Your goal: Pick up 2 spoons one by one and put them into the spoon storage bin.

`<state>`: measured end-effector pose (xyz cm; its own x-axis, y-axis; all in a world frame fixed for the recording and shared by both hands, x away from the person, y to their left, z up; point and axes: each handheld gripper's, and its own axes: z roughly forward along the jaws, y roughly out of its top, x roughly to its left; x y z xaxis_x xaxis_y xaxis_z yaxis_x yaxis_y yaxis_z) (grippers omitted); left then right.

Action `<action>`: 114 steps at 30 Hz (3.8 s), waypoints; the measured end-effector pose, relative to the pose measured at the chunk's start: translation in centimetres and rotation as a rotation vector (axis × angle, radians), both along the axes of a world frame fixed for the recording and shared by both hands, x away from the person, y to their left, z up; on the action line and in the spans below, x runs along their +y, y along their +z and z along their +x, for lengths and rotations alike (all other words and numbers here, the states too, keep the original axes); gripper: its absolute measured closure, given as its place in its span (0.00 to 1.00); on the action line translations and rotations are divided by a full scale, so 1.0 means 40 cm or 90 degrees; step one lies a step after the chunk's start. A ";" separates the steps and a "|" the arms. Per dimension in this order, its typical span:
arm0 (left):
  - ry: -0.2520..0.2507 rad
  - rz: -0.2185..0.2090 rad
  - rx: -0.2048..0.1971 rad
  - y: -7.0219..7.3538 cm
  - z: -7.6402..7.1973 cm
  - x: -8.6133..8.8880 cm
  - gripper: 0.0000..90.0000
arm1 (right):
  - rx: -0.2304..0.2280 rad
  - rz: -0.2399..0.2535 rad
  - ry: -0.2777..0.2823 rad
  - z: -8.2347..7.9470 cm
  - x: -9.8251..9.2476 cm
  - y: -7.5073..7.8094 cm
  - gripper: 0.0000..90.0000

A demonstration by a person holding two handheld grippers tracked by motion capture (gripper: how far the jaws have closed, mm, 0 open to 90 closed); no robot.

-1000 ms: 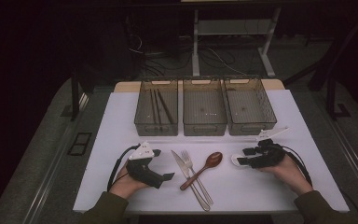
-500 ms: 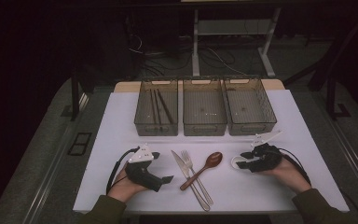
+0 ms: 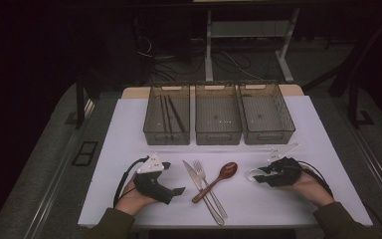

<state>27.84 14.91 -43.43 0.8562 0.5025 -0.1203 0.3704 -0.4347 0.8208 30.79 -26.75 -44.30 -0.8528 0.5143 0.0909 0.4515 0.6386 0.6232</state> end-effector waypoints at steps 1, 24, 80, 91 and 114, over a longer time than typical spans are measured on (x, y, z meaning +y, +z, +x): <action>0.000 -0.001 -0.001 0.002 0.000 0.000 0.00 | -0.003 0.001 0.001 -0.002 -0.001 0.000 0.76; 0.005 0.001 -0.005 0.000 0.001 0.010 0.00 | -0.002 -0.006 0.007 -0.018 0.004 0.014 0.86; 0.007 0.004 -0.006 -0.001 0.001 0.007 0.00 | -0.057 0.092 -0.058 0.092 0.082 0.145 0.87; 0.005 0.004 -0.007 0.000 0.000 0.008 0.00 | -0.073 0.099 -0.060 0.118 0.120 0.166 0.87; 0.004 -0.002 -0.007 0.003 -0.002 0.006 0.00 | -0.088 0.109 -0.063 0.223 0.196 0.217 0.87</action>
